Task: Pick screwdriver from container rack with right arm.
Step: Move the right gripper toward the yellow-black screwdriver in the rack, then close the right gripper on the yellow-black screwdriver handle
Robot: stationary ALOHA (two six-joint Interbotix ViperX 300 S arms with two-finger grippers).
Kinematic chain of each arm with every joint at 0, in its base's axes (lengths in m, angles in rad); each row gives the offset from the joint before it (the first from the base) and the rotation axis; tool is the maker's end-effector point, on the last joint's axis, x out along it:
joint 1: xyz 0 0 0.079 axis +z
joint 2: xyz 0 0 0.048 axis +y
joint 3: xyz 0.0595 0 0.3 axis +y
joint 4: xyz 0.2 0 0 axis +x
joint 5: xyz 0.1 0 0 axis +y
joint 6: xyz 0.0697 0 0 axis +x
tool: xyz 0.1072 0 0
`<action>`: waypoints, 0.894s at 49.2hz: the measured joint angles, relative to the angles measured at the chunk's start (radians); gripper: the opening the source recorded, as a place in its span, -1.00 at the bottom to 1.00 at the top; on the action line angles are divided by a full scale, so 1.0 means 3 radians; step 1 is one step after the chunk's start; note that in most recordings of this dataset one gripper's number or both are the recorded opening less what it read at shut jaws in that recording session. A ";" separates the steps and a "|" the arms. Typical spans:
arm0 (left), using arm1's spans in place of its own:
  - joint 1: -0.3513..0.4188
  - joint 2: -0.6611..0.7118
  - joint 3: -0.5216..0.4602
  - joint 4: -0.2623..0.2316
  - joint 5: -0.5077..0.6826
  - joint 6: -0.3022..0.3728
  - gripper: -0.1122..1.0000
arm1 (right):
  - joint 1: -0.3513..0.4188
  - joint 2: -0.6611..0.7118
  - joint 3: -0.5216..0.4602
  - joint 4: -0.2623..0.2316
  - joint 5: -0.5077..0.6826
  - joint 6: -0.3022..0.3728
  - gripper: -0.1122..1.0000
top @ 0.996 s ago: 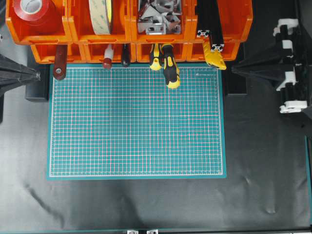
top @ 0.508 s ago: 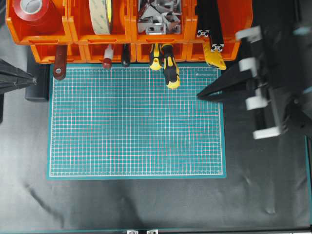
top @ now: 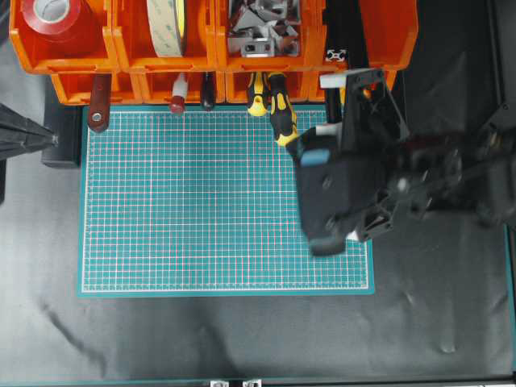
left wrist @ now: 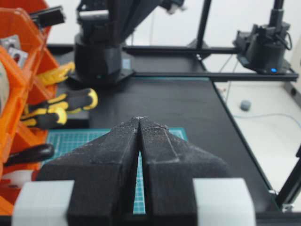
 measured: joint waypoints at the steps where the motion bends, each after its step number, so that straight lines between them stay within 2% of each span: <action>1: 0.0000 0.0000 0.0005 0.0000 0.0000 0.0000 -0.80 | 0.0036 0.0031 -0.0010 -0.0102 0.0061 0.0041 -0.80; 3: -0.0005 -0.0005 0.0000 0.0000 0.0005 0.0000 -0.80 | 0.0123 0.0082 -0.0010 -0.0327 0.0189 0.0148 -0.80; 5: -0.0005 -0.0010 0.0000 0.0000 0.0000 0.0000 -0.80 | 0.0189 0.0107 -0.0005 -0.0481 0.0245 0.0220 -0.80; 13: -0.0005 -0.0066 0.0005 0.0005 0.0005 0.0000 -0.80 | 0.0399 0.0133 0.0138 -0.0910 0.0343 0.0476 -0.80; 19: -0.0005 -0.0087 0.0005 0.0000 0.0005 0.0000 -0.80 | 0.0537 0.0189 0.0240 -0.1079 0.0491 0.0491 -0.79; 27: -0.0005 -0.0082 0.0015 0.0005 0.0000 0.0000 -0.80 | 0.0639 0.0302 0.0256 -0.1140 0.0741 0.0486 -0.71; 30: 0.0000 -0.0066 0.0020 0.0000 0.0000 0.0000 -0.80 | 0.0654 0.0327 0.0256 -0.1145 0.0762 0.0491 -0.54; 40: -0.0010 -0.0041 0.0020 0.0000 -0.0031 -0.0015 -0.80 | 0.0675 0.0455 0.0332 -0.1156 0.0701 0.0501 0.46; 44: -0.0010 -0.0041 0.0020 0.0000 -0.0051 -0.0015 -0.80 | 0.0675 0.0537 0.0435 -0.1191 0.0629 0.0506 0.71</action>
